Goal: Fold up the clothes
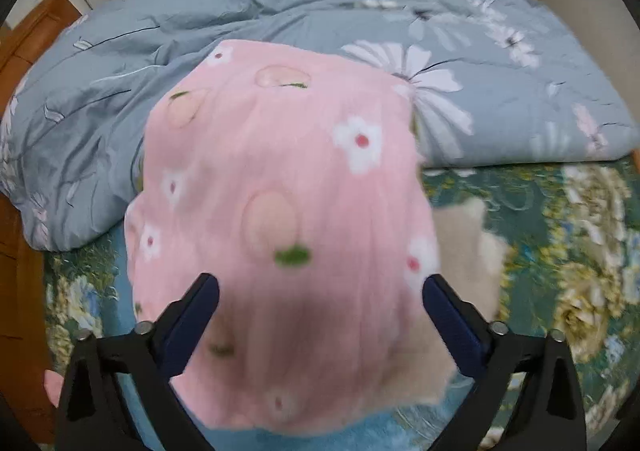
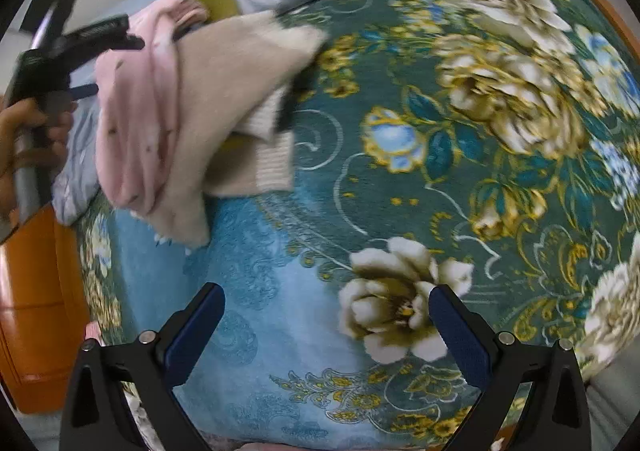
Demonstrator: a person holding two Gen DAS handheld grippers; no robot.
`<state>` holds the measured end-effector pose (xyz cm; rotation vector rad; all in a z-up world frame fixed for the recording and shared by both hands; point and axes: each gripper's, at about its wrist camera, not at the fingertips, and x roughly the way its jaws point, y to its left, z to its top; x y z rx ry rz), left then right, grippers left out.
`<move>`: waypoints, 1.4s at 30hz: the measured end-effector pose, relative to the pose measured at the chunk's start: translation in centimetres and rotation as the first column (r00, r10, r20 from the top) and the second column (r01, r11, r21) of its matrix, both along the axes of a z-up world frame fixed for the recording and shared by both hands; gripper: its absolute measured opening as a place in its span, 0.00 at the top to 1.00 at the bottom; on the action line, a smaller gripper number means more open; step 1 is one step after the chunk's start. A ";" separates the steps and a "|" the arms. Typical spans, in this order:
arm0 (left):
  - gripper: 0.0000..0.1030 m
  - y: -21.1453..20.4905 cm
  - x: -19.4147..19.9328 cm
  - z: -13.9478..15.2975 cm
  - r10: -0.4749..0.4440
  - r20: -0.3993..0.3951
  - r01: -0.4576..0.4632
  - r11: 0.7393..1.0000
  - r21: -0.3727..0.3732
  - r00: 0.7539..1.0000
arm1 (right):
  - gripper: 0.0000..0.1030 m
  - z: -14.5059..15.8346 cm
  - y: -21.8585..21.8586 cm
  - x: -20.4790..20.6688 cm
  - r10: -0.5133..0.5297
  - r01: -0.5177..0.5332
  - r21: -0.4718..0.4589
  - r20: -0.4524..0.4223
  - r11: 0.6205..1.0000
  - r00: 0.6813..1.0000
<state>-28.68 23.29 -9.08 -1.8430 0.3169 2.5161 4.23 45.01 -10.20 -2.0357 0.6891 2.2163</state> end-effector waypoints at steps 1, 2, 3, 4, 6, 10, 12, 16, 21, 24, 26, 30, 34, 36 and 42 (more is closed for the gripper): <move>0.42 0.1 -0.7 -0.6 0.002 0.009 -0.001 0.999 -0.044 1.000 | 0.00 0.1 0.4 0.2 -0.014 0.014 0.003 0.003 1.000 1.000; 0.69 -0.3 -1.6 -1.0 0.013 0.027 -0.011 0.998 -0.064 1.000 | 0.00 0.2 0.7 0.4 -0.021 0.021 0.006 0.004 1.000 1.000; 0.76 -0.9 -1.9 -1.0 0.042 0.034 -0.041 0.998 -0.042 0.999 | 0.00 0.2 1.1 0.5 -0.028 0.028 0.009 0.005 1.000 1.000; 0.81 -2.0 -1.9 -0.4 0.093 0.022 -0.093 0.996 0.010 0.995 | 0.00 0.3 1.4 0.6 -0.034 0.034 0.012 0.005 0.999 0.999; 0.88 -4.1 -1.4 1.1 0.159 -0.007 -0.158 0.984 0.085 0.987 | 0.00 0.3 1.9 0.8 -0.042 0.042 0.015 0.005 0.999 0.999; 0.89 -8.0 1.0 5.3 0.222 -0.089 -0.204 0.963 0.176 0.971 | 0.00 0.2 1.9 0.6 -0.041 0.041 -0.002 -0.006 0.999 0.999; 0.90 -9.7 2.8 8.4 0.233 -0.156 -0.198 0.957 0.211 0.960 | 0.00 0.4 1.6 0.5 -0.043 0.042 -0.025 -0.020 0.999 0.999; 0.91 -11.4 6.0 15.2 0.190 -0.273 -0.118 0.958 0.260 0.943 | 0.00 1.1 0.7 0.9 -0.038 0.035 -0.063 -0.051 0.997 0.998; 0.91 -5.5 11.7 21.9 -0.057 -0.390 0.179 0.942 0.284 0.919 | 0.00 1.9 1.5 3.0 -0.078 0.070 -0.095 -0.082 0.993 0.994; 0.91 0.5 16.0 23.0 -0.205 -0.401 0.348 0.878 0.327 0.893 | 0.00 2.6 3.6 5.0 -0.149 0.141 -0.093 -0.093 0.986 0.984; 0.91 4.8 18.4 21.8 -0.272 -0.349 0.402 0.831 0.385 0.897 | 0.00 3.0 5.8 7.0 -0.223 0.216 -0.074 -0.095 0.973 0.970; 0.91 13.1 22.4 18.0 -0.424 -0.235 0.485 0.759 0.435 0.875 | 0.00 3.9 10.4 11.2 -0.366 0.364 -0.037 -0.102 0.931 0.925; 0.90 18.7 24.6 10.9 -0.504 0.001 0.445 0.764 0.468 0.864 | 0.00 4.7 15.0 15.3 -0.499 0.502 -0.002 -0.115 0.865 0.859; 0.87 19.7 25.7 7.5 -0.506 0.107 0.420 0.801 0.428 0.856 | 0.00 4.7 16.6 17.4 -0.551 0.556 0.010 -0.112 0.831 0.827; 0.49 13.5 26.4 4.3 -0.359 0.252 0.169 0.813 0.557 0.899 | 0.00 3.6 17.0 20.9 -0.575 0.578 0.015 -0.071 0.816 0.815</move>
